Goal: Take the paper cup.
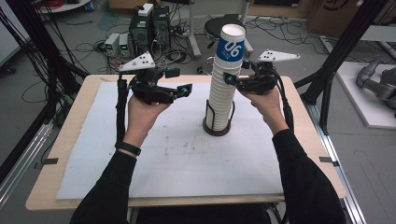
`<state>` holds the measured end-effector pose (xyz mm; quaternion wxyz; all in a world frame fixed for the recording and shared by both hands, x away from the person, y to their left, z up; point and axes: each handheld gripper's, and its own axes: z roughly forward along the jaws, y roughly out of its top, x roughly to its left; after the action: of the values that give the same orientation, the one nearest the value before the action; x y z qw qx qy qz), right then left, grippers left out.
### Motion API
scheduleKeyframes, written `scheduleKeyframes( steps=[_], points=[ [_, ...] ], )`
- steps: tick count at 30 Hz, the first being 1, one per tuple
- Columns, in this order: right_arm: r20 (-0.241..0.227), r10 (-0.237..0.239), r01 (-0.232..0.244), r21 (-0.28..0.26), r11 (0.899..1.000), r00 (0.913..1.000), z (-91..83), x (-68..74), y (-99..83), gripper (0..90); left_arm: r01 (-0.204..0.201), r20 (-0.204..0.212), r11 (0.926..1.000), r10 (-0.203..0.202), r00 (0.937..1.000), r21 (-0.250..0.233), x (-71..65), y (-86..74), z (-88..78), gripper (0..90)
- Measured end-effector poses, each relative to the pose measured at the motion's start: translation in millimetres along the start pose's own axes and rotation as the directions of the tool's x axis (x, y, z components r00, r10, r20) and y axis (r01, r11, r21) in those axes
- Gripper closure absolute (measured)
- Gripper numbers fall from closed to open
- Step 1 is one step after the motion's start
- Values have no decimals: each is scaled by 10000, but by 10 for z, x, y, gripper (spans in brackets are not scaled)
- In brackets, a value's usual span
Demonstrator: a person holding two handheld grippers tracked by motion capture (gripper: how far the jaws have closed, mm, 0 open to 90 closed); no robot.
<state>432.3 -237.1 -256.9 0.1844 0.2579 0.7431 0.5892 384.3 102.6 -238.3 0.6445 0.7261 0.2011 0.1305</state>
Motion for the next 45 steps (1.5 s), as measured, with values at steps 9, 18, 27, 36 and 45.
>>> scheduleKeyframes(
  steps=[9,18,27,36,45],
  points=[
    [8,-13,13,-22,10000,10000,3,1,-2,150,-88,103,9997,90,9999,-211,46,287,225,186],
    [31,-71,71,-21,10000,10000,2,2,-1,150,42,330,9997,-33,9995,-258,99,670,566,186],
    [60,-93,93,-26,10000,9999,0,10,-1,151,-46,377,10000,47,9993,-24,86,952,882,186],
    [89,-138,138,-21,9999,9999,-3,13,-3,151,150,375,9999,-152,9992,64,118,1031,1071,188],
    [125,-180,180,5,9998,9998,-9,10,-3,151,323,690,9995,-322,9971,7,172,1021,1124,292]
  ],
)
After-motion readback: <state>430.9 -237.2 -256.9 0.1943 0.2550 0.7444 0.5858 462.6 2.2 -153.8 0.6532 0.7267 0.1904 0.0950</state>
